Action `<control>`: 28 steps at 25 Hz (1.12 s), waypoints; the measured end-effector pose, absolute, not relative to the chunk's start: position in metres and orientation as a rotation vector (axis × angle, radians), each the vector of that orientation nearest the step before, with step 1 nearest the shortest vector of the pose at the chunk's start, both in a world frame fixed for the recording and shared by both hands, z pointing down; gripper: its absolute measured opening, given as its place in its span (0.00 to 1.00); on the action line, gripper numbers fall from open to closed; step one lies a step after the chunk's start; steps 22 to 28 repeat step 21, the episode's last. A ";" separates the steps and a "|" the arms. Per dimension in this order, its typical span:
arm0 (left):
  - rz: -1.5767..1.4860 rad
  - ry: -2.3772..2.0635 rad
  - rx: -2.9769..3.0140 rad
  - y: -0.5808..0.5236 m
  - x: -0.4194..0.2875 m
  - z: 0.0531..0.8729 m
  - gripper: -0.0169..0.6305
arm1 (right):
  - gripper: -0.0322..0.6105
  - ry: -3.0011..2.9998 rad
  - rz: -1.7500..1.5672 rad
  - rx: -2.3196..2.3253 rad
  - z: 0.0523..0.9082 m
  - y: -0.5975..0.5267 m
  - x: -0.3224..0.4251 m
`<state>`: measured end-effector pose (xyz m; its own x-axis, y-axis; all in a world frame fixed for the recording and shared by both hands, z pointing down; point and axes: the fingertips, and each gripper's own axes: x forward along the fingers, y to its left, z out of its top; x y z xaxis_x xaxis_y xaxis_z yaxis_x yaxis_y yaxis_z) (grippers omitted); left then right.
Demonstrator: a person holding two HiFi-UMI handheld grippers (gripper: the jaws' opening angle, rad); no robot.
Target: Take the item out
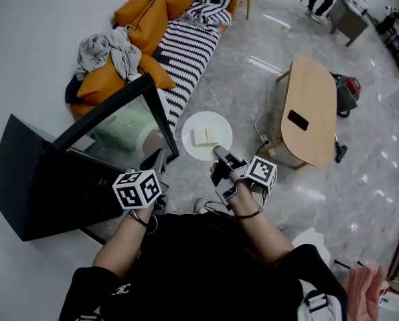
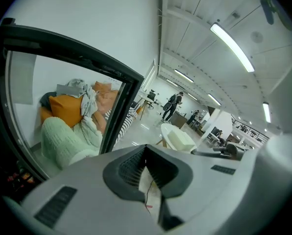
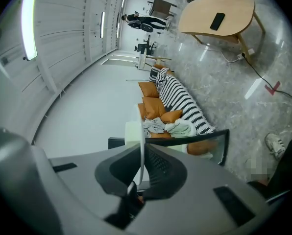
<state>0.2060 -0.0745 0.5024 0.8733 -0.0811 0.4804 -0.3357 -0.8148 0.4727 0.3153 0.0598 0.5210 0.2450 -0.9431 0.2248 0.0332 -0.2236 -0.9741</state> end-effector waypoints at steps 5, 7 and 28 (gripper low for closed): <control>0.610 -0.321 2.469 -0.080 0.202 0.505 0.04 | 0.09 0.884 -1.211 -1.474 0.527 0.058 0.312; 0.608 -0.330 2.468 -0.083 0.201 0.505 0.04 | 0.09 0.903 -1.207 -1.485 0.526 0.056 0.313; 0.610 -0.387 2.452 -0.091 0.192 0.499 0.04 | 0.09 0.923 -1.253 -1.462 0.518 0.051 0.305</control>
